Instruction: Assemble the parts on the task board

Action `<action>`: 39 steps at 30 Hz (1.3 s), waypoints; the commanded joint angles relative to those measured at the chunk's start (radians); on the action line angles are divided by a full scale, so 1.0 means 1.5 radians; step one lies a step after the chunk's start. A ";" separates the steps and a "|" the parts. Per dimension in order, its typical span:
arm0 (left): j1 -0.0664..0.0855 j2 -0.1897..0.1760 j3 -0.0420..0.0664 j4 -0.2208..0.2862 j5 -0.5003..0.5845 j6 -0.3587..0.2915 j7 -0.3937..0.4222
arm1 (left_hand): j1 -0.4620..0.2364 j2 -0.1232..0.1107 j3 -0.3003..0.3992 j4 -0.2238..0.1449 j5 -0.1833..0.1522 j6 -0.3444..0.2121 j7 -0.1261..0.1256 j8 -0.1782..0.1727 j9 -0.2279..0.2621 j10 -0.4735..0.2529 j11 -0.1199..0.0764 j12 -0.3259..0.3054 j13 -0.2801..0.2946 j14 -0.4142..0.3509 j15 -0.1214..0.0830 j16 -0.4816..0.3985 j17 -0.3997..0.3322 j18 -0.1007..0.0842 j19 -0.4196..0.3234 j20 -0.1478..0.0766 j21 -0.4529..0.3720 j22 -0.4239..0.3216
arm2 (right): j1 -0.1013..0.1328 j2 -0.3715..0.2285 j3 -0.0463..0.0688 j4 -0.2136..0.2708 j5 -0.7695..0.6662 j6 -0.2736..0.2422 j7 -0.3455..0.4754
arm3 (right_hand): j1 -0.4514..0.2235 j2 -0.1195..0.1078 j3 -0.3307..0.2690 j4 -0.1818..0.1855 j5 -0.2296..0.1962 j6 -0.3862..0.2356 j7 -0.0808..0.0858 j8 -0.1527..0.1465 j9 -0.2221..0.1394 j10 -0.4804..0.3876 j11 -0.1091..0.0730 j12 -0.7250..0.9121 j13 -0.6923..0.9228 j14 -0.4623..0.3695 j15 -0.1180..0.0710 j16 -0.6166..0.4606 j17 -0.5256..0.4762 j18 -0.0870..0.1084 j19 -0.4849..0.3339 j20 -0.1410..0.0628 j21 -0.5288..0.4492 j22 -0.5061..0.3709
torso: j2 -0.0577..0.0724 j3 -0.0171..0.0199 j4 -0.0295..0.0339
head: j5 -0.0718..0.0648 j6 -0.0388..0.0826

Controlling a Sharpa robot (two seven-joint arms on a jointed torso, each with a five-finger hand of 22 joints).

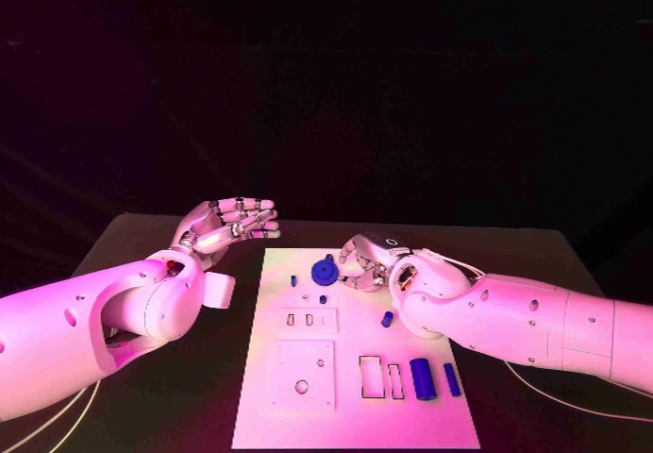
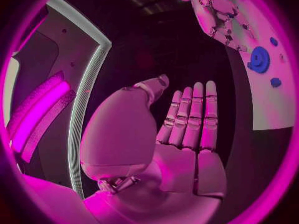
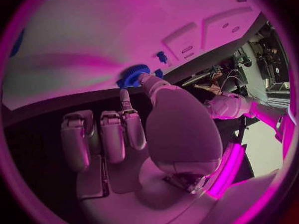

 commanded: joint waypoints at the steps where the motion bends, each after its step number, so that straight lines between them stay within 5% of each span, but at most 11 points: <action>1: 0.001 0.002 0.001 0.000 0.002 0.007 0.005 | -0.002 0.007 0.001 -0.003 -0.003 -0.004 0.015 -0.002 0.001 0.000 0.005 -0.003 0.000 -0.006 -0.001 -0.002 0.001 0.002 -0.002 0.000 0.002 0.001 | 0.001 0.003 0.001 0.006 -0.015 -0.020 0.009 | 0.004 -0.001 0.002 -0.003 0.003 0.004 -0.002 0.003 0.001 0.014 -0.002 0.004 0.105 0.060 -0.002 0.004 0.129 -0.009 0.071 -0.002 0.003 0.176 | 0.000 -0.0004 0.0007 | -0.001 0.001; 13: 0.001 0.004 0.000 0.000 0.002 0.007 0.004 | -0.002 0.007 0.001 -0.003 -0.003 -0.004 0.015 -0.002 0.001 0.000 0.005 -0.003 0.000 -0.006 -0.001 -0.002 0.001 0.002 -0.002 0.000 0.002 0.001 | 0.001 0.048 0.000 -0.033 -0.021 0.018 0.020 | 0.017 -0.010 0.002 -0.016 -0.019 -0.008 0.001 -0.007 -0.002 0.010 0.001 -0.002 0.100 0.059 -0.001 0.004 0.128 -0.009 0.071 -0.002 0.003 0.176 | 0.002 -0.0017 0.0027 | -0.002 -0.001; 29: 0.001 0.003 0.001 0.004 0.002 0.007 0.004 | -0.002 0.007 0.001 -0.003 -0.003 -0.004 0.015 -0.002 0.001 0.000 0.005 -0.003 0.000 -0.006 -0.001 -0.002 0.001 0.002 -0.002 0.000 0.002 0.001 | -0.004 0.081 -0.001 -0.075 -0.038 0.024 0.018 | 0.059 -0.006 -0.044 -0.036 -0.039 -0.052 0.018 -0.040 -0.016 -0.009 0.016 -0.019 0.084 0.059 0.012 0.004 0.129 -0.009 0.071 0.010 0.003 0.176 | 0.002 -0.0012 0.0019 | 0.002 -0.005; 33: 0.001 0.002 0.001 0.004 0.002 0.007 0.003 | -0.002 0.007 0.001 -0.003 -0.003 -0.004 0.015 -0.002 0.001 0.000 0.005 -0.003 0.000 -0.006 -0.001 -0.002 0.001 0.002 -0.002 0.000 0.002 0.001 | -0.005 0.085 -0.002 -0.078 -0.042 0.031 0.019 | 0.073 -0.002 -0.051 -0.040 -0.040 -0.051 0.018 -0.041 -0.017 -0.009 0.016 -0.018 0.085 0.059 0.013 0.004 0.129 -0.009 0.071 0.011 0.003 0.176 | 0.001 -0.0012 0.0014 | 0.002 -0.006; 39: 0.001 0.002 0.001 0.005 0.002 0.008 0.002 | -0.002 0.007 0.001 -0.003 -0.003 -0.004 0.015 -0.002 0.001 0.000 0.005 -0.003 0.000 -0.006 -0.001 -0.002 0.001 0.002 -0.002 0.000 0.002 0.001 | -0.005 0.085 -0.002 -0.078 -0.045 0.034 0.019 | 0.091 0.008 -0.032 -0.049 -0.034 -0.005 0.008 -0.015 -0.009 0.003 0.008 -0.006 0.097 0.059 0.006 0.005 0.130 -0.009 0.071 0.007 0.003 0.176 | 0.001 -0.0002 0.0000 | 0.003 -0.007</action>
